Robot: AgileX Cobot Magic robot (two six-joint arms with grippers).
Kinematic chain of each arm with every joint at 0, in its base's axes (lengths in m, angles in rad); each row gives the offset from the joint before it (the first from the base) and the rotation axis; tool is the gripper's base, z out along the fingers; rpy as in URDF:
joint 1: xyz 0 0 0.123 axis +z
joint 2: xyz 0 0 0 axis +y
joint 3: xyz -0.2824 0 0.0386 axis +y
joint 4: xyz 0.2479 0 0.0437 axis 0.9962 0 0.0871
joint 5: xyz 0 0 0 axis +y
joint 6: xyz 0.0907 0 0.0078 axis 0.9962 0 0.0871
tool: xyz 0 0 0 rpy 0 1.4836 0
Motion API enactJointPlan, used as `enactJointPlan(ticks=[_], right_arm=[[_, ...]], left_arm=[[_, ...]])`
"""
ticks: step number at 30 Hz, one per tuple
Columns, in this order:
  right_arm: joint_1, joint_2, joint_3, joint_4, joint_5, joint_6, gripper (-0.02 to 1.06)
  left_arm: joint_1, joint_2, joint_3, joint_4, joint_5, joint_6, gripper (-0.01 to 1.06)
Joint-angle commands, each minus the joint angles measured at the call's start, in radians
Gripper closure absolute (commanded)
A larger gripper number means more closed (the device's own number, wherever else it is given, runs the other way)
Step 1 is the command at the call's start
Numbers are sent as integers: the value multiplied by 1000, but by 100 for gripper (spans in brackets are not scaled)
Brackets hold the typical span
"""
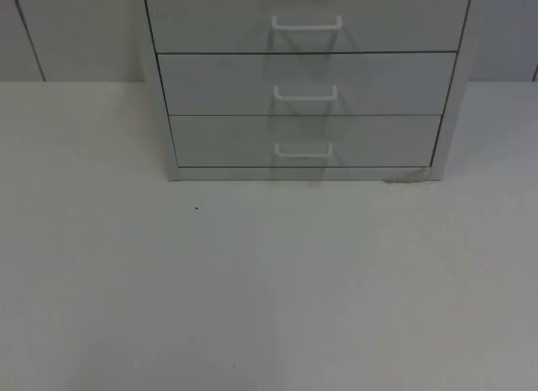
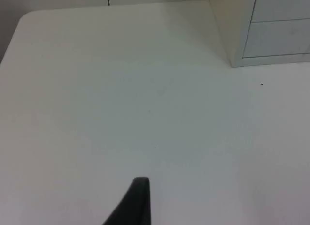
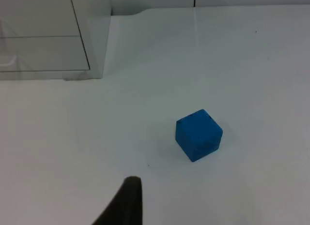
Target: Open the drawer with the left hand, place the block into the drawer with the right hand, then close the drawer with the left hand.
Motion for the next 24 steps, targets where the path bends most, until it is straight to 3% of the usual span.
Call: enactJointPlan(ticks=[1,6,14,24], right_arm=[[-5,14,-20,17,2,-6,0],[-5,146,-105,31,-14,-14,0],[-5,464,-252,31,-144,-18,0],[-5,826,-305,27,-197,-40,0]], left_arm=[[3,-3,0,-10,-11,0,0],[3,67,-65,-10,-11,-7,0],[3,347,-188,-10,-33,-29,0],[3,645,-244,-13,-64,-42,0]])
